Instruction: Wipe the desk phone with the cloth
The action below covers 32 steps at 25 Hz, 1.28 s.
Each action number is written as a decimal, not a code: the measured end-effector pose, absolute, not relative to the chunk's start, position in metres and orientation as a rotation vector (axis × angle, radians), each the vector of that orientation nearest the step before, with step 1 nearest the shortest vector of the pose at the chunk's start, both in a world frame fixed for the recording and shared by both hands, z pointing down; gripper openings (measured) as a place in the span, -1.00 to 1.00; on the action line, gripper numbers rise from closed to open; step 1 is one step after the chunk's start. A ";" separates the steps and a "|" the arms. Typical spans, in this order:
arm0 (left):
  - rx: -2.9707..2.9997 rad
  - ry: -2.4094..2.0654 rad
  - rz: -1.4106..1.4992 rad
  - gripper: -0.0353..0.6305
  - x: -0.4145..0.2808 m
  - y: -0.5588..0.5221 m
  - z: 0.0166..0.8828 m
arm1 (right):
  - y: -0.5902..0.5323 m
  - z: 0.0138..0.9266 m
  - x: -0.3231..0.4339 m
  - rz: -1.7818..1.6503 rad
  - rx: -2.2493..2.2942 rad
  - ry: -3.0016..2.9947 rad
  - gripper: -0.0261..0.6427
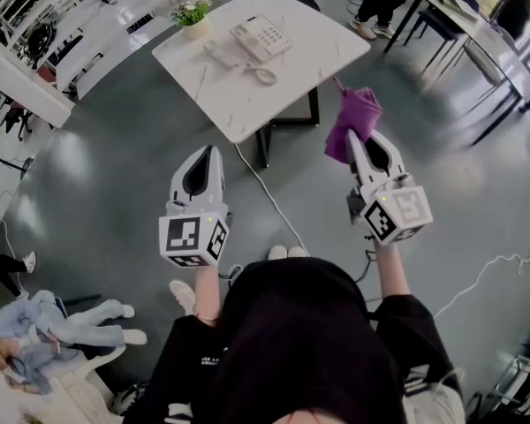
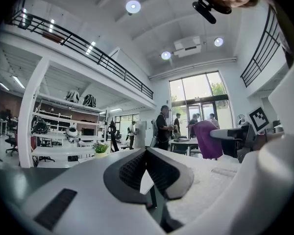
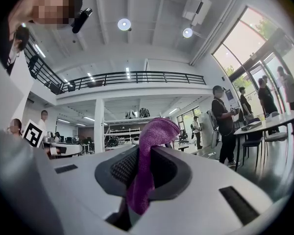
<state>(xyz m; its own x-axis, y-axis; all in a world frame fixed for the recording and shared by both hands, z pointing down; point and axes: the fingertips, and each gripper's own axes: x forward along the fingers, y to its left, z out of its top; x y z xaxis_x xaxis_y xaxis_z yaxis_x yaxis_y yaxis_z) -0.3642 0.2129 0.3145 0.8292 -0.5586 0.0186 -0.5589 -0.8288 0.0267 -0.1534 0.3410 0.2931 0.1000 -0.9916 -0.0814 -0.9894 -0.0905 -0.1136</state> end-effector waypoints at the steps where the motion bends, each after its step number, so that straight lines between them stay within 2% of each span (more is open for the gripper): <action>1: 2.977 -0.903 0.016 -0.90 -0.364 0.211 0.316 | 0.339 0.294 -0.153 -0.027 -2.223 2.016 -0.81; 10: 2.987 -0.857 0.025 -0.90 -0.367 0.181 0.327 | 0.311 0.303 -0.153 -0.031 -2.283 1.957 -0.81; 17: 2.967 -0.794 0.071 -0.90 -0.339 0.168 0.345 | 0.293 0.300 -0.133 -0.018 -2.314 1.939 -0.81; 23: 2.948 -0.799 0.086 -0.90 -0.296 0.147 0.356 | 0.271 0.312 -0.091 -0.039 -2.319 1.929 -0.81; 32: 2.888 -0.870 0.086 -0.90 -0.191 0.100 0.358 | 0.209 0.328 0.009 -0.124 -2.245 2.034 -0.81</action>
<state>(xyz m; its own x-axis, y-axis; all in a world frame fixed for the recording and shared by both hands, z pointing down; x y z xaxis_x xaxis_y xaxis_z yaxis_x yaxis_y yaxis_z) -0.1913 0.1003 0.3581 0.8326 -0.5465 0.0898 -0.5535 -0.8266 0.1017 0.0086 0.2089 0.3276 0.0996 -0.9949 -0.0129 -0.9860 -0.0969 -0.1356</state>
